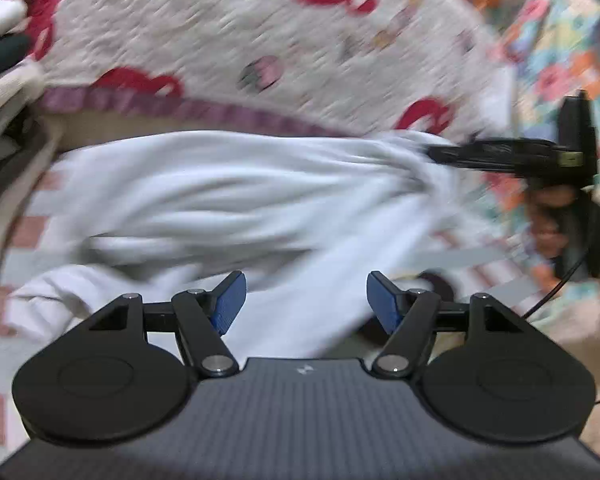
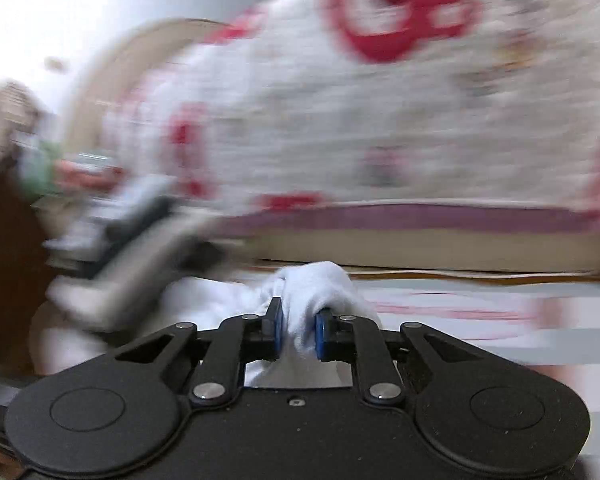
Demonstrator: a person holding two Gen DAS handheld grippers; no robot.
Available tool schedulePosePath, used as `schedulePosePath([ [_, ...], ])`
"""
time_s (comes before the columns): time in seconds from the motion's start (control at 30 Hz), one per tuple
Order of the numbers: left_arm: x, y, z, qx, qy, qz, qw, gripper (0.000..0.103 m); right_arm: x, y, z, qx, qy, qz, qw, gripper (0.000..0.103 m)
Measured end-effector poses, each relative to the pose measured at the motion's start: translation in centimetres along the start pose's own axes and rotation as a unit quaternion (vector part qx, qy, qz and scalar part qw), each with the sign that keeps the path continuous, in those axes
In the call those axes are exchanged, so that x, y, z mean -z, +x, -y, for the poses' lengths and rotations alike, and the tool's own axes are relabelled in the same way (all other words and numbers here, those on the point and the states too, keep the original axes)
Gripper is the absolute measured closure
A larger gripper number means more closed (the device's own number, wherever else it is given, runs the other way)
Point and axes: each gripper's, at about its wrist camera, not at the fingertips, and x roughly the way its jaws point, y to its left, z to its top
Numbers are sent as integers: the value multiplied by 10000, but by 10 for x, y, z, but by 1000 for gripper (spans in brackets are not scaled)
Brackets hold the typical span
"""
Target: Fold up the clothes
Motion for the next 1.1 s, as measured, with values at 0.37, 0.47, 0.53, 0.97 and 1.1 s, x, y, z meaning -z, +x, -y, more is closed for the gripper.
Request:
schedulePosePath([
  [0.37, 23, 52, -22, -1109, -434, -756, 9900, 37, 61, 17, 88, 2221, 304, -850, 9708, 68],
  [0.47, 26, 59, -29, -1254, -556, -813, 9872, 37, 57, 10, 79, 2258, -8, -392, 9734, 62],
  [0.53, 27, 62, -31, -1261, -655, -868, 9860, 37, 58, 5, 75, 2302, -210, -121, 9729, 62],
  [0.97, 24, 77, -25, -1178, -573, -905, 9872, 36, 48, 63, 18, 856, -1908, -196, 9777, 40],
  [1.1, 23, 76, -26, -1191, -611, -870, 9872, 36, 40, 107, 22, 329, -1748, -795, 9808, 35],
])
